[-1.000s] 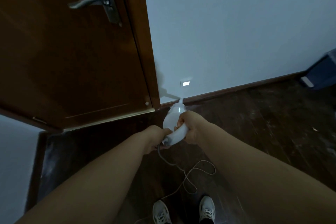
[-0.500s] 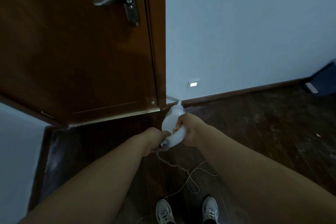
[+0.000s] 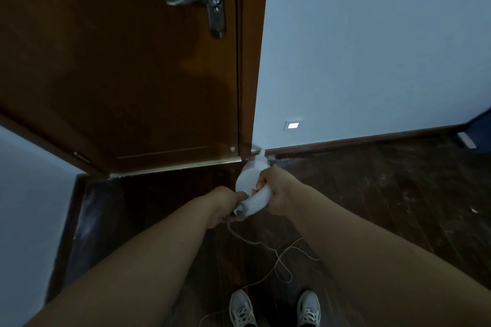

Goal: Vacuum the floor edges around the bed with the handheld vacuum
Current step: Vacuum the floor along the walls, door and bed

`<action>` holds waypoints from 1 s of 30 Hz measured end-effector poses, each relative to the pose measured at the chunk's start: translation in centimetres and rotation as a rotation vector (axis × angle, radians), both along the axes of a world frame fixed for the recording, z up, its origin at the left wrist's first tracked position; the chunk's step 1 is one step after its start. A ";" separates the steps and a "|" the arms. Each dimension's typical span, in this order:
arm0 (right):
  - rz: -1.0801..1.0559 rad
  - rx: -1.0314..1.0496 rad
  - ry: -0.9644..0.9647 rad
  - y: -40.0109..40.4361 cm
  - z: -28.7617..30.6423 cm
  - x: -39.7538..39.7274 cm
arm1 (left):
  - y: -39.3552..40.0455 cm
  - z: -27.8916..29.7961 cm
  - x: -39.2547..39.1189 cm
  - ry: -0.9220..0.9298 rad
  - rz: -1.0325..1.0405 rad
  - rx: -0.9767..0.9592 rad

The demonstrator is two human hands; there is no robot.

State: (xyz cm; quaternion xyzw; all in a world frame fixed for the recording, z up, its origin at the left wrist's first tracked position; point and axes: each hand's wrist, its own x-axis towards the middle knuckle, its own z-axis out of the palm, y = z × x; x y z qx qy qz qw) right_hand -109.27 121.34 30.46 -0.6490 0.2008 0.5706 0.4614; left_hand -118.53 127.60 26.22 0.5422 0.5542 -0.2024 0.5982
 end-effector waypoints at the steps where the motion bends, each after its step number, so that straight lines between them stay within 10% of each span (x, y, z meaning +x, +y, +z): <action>1: -0.005 0.023 -0.003 0.0 -0.1 0.0 | 0.0 0.1 0.0 0.022 -0.012 0.010; 30: 0.036 0.003 -0.038 -1.6 0.1 0.7 | -1.4 0.1 -0.2 -0.029 -0.011 0.010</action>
